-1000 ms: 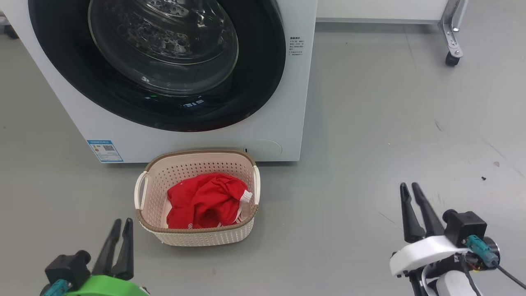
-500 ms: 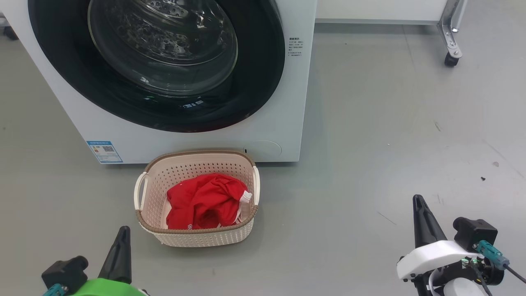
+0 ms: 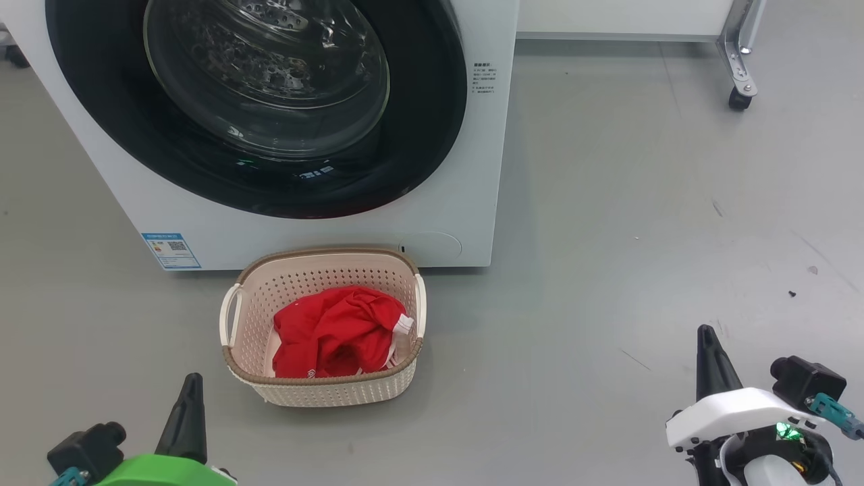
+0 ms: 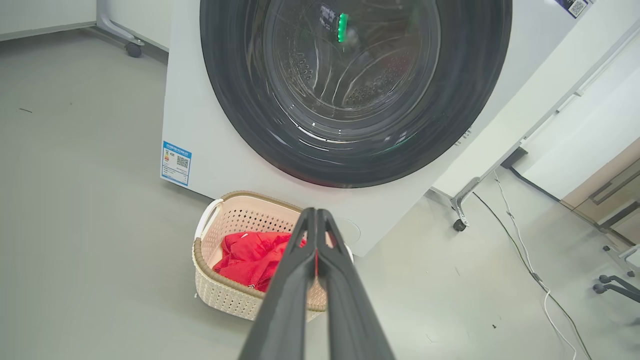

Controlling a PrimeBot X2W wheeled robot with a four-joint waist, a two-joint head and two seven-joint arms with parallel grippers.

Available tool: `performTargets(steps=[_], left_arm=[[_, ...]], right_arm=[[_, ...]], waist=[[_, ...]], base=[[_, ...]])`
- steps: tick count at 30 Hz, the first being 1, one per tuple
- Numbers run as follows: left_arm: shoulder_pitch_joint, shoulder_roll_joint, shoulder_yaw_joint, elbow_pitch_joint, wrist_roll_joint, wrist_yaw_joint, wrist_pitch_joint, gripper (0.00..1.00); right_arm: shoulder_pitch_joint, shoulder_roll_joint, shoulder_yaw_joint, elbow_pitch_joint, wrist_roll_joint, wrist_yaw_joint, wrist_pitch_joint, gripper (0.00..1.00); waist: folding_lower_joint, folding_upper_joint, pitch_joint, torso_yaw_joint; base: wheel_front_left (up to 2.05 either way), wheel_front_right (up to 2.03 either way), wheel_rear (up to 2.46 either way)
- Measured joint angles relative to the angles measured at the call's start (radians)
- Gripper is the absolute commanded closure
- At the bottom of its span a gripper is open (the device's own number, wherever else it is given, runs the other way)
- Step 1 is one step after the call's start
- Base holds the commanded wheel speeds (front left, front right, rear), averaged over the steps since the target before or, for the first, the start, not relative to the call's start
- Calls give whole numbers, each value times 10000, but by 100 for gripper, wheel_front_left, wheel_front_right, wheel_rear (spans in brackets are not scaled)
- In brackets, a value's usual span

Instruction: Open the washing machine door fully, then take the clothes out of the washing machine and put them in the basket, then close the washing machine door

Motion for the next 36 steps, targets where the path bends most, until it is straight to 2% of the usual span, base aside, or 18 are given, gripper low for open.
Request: performTargets(steps=[36], left_arm=[[-80, -207, 640, -8, -2955, 0, 1026, 100]], right_arm=[[-165, 96, -796, -15, 3526, 274, 1037, 100]], waist=[[0, 0, -63, -55]], base=[[0, 0, 0]])
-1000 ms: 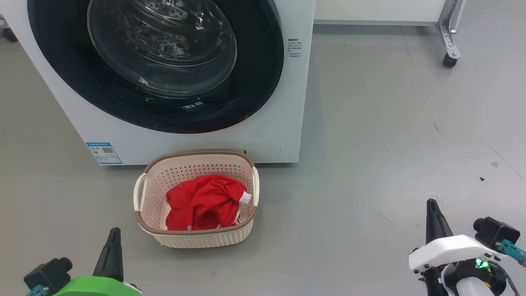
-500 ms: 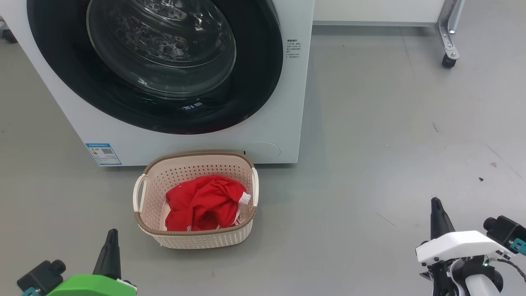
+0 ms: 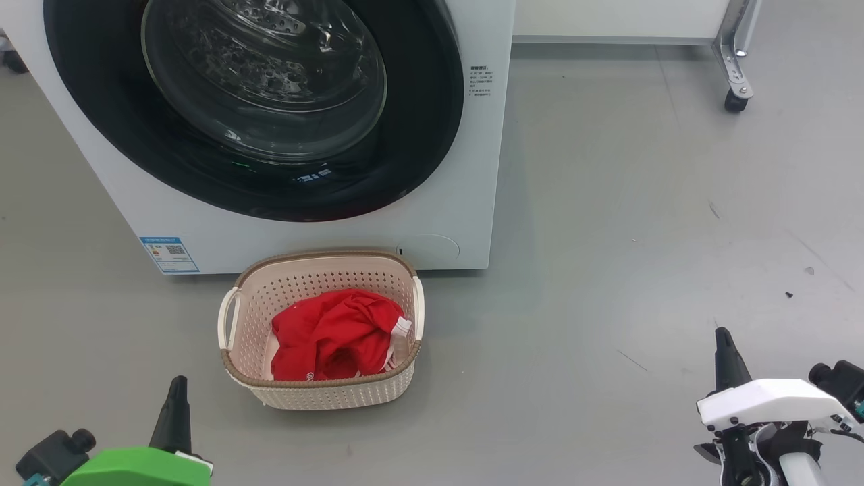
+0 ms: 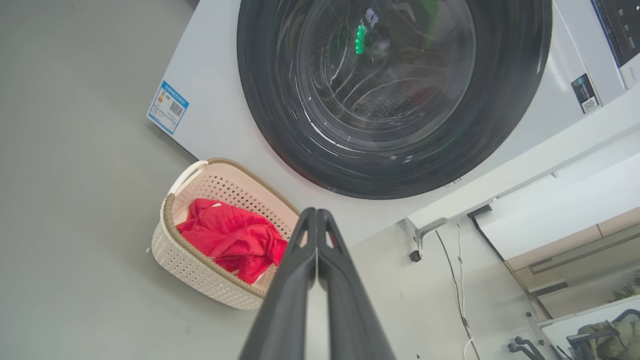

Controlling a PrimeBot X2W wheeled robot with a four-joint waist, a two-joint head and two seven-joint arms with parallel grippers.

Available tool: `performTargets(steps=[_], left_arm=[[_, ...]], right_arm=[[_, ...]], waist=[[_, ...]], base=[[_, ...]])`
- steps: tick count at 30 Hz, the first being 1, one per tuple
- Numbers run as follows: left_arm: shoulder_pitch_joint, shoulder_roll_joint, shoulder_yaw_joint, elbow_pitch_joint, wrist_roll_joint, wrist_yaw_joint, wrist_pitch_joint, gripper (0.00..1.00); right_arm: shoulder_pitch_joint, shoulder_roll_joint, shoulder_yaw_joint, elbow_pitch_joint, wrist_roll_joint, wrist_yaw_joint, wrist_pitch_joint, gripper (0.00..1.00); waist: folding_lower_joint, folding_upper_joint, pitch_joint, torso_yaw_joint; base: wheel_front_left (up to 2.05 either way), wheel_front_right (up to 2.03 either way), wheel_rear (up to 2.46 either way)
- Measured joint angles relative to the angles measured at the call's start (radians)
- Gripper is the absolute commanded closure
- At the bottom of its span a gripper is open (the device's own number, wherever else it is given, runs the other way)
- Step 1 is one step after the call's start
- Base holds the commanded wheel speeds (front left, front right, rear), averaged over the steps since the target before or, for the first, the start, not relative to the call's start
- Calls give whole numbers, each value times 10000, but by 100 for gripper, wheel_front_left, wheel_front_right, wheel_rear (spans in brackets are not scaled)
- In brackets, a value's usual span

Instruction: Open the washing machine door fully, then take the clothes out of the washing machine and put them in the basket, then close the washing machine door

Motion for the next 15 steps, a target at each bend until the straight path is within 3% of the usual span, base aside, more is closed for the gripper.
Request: performTargets(steps=[15], left_arm=[[-165, -59, 280, -8, -1277, 0, 380, 100]], right_arm=[[-31, 15, -326, -13, 1496, 94, 412, 100]], waist=[[0, 0, -26, -21]], base=[[0, 0, 0]])
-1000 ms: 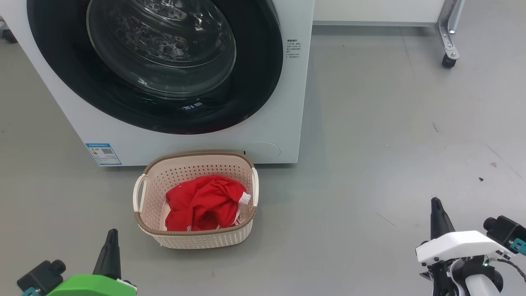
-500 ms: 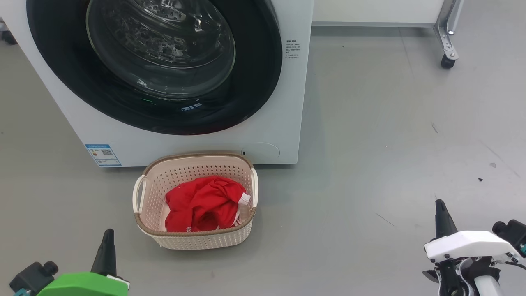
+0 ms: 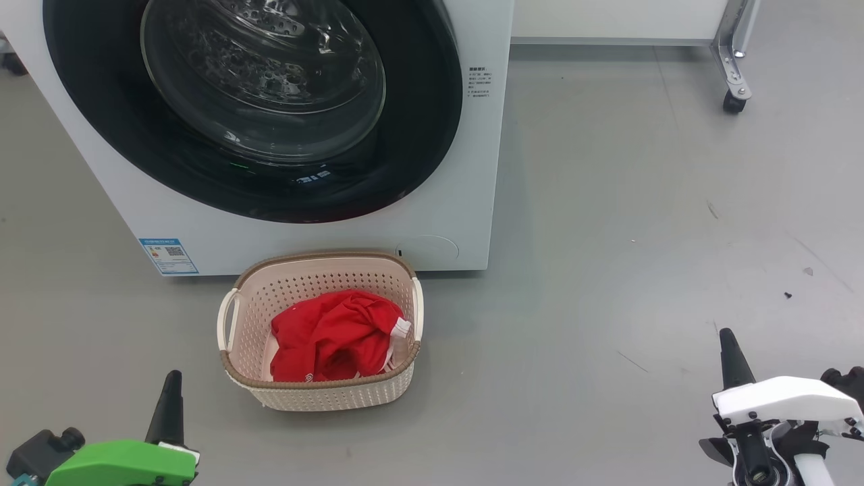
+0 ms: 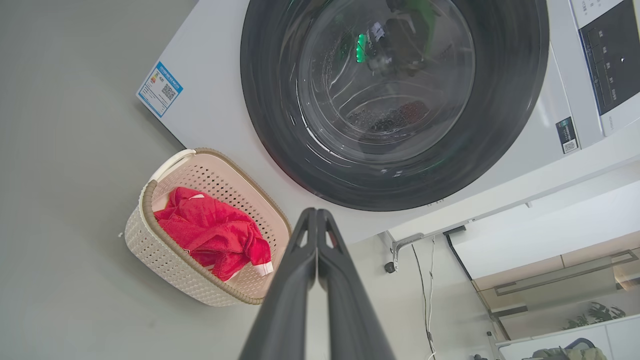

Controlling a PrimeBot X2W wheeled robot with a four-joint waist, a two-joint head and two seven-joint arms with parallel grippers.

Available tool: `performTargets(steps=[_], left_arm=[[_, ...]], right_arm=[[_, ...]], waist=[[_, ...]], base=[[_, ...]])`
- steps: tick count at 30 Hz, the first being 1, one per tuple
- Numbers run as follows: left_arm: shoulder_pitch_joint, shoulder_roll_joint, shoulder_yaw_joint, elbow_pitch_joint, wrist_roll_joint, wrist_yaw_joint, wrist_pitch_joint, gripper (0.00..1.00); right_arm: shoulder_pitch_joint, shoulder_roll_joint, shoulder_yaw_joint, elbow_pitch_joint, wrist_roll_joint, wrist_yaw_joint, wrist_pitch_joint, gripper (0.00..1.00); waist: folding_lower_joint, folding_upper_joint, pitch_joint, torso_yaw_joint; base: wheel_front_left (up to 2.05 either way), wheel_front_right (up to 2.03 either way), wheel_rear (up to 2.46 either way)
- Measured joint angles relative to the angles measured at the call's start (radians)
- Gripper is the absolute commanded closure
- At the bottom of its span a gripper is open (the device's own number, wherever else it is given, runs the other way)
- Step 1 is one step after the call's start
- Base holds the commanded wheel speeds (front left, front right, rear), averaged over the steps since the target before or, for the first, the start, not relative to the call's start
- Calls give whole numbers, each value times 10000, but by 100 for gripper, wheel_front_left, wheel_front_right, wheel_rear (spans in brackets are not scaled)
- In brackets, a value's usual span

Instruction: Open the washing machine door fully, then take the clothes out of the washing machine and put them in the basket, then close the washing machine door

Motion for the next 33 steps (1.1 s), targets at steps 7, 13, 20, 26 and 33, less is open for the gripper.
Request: performTargets(steps=[7, 13, 20, 26, 33], left_arm=[[-46, -31, 144, 0, -673, 0, 255, 100], [-179, -52, 278, -2, -1193, 0, 428, 100], [-194, -94, 370, -2, -1793, 0, 593, 100], [-251, -144, 502, -2, -2316, 0, 754, 100], [-316, -230, 631, -4, -2922, 0, 955, 100]], right_arm=[[-46, 13, -192, -13, 844, 77, 217, 100], [-78, 25, -311, -35, 1459, 128, 426, 100], [-174, 35, -472, -58, 2159, 169, 571, 100], [-174, 38, -596, -61, 2775, 219, 748, 100], [-179, 40, -742, -77, 3471, 259, 965, 100]], waist=[[0, 0, -14, -11], [-1, 0, -25, -19], [0, 0, -37, -29], [0, 0, -48, -37], [-1, 0, -60, -47]], base=[[0, 0, 0], [0, 0, 0], [0, 0, 0], [0, 0, 0], [0, 0, 0]])
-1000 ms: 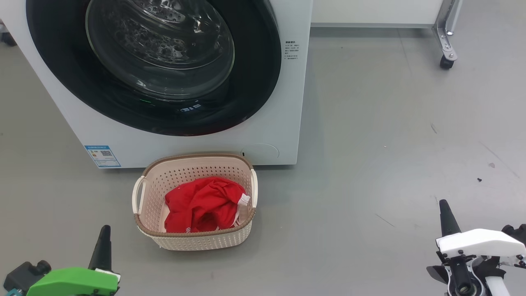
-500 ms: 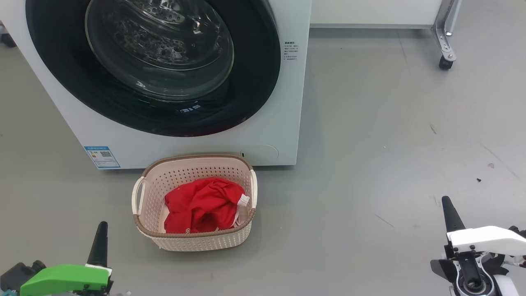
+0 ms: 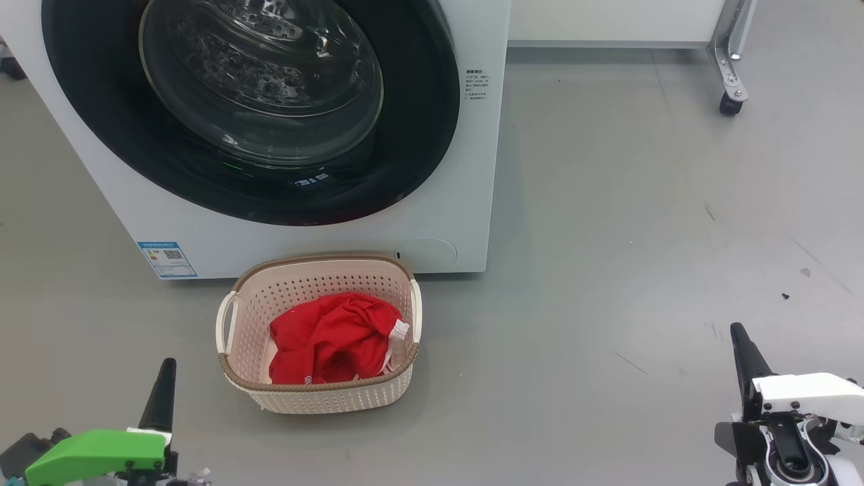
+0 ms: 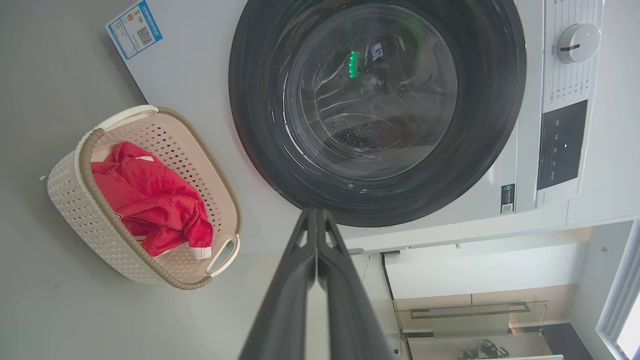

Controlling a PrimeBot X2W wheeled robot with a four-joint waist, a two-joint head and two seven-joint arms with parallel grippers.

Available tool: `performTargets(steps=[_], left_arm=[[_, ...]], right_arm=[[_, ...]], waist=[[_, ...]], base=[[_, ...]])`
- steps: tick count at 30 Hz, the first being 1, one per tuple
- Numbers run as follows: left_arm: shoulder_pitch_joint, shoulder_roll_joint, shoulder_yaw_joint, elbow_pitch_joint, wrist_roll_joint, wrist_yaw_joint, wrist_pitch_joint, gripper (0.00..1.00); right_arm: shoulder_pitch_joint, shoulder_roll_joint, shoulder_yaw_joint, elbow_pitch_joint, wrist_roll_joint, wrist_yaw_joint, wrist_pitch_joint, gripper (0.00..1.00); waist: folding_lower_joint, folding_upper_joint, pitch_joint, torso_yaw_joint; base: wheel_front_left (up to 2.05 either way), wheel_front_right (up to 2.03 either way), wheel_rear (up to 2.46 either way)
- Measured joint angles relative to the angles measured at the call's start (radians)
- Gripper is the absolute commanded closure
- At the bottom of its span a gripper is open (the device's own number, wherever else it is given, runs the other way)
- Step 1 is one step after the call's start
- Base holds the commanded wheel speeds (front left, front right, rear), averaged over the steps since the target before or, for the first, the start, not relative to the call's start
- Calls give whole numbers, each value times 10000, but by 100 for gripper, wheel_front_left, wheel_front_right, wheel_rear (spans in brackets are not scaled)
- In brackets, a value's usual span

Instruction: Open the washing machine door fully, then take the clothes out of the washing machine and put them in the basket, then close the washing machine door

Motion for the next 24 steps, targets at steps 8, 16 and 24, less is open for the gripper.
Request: performTargets(steps=[8, 16, 24], left_arm=[[-94, -29, 117, -6, -662, 0, 190, 100], [-180, -59, 295, -8, -1325, 0, 408, 100], [-223, -65, 299, -10, -1340, 0, 408, 100]], right_arm=[[-10, 4, -174, -19, 790, 82, 219, 100], [-55, 10, -339, -27, 1622, 119, 420, 100], [-61, 10, -355, -35, 1666, 167, 424, 100]], waist=[[0, 0, -14, -11], [0, 0, -27, -21], [0, 0, -27, -21]], base=[[0, 0, 0], [0, 0, 0], [0, 0, 0]])
